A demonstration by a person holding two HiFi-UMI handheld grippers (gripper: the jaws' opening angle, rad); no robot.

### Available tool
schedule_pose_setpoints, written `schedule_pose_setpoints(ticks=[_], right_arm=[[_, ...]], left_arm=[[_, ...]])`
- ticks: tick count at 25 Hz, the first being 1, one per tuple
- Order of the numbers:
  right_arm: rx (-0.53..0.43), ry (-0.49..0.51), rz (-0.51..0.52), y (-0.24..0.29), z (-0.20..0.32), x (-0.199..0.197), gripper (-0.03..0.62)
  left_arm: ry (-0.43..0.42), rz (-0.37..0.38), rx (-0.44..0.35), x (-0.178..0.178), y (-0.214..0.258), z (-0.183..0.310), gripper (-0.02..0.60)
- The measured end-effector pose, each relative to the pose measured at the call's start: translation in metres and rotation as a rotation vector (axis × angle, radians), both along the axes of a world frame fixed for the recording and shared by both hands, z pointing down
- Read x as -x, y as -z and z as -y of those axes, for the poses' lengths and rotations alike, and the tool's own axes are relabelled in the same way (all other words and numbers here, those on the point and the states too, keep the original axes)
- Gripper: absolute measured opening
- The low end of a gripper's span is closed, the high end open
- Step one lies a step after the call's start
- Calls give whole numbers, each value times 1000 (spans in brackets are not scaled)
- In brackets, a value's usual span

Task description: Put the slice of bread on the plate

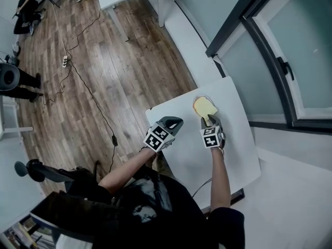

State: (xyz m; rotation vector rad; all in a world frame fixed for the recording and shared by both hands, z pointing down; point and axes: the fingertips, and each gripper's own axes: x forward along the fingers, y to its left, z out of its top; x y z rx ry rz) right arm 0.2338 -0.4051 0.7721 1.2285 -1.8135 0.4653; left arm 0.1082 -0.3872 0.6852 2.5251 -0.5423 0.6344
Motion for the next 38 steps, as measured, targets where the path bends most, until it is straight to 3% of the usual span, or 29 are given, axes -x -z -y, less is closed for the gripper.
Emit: schedule_pose_setpoints(ticks=[2,8,11,17,24,38], right_arm=[[-100,-89,60,32,-9,3,11],[-351,-311,246,133,-59,12,8],[-457,-419,338,177,-94,7,8],[-621,-506,380,235,-155,3,8],[-691,-516,413,256,-182,8,8],[-697,-486,402,273,-197,26,8]], left_arm=[[-6,-7,-14,1,8,-1,6],[-37,-74,-85,2,53,-17,6],[-8,-103,-150,5,81,-27,6],[10,-214,-197,11,132,-58,6],[-6,-190,-277,8,149,-82,6],[-13,-199,-281,18,161,-100,6]])
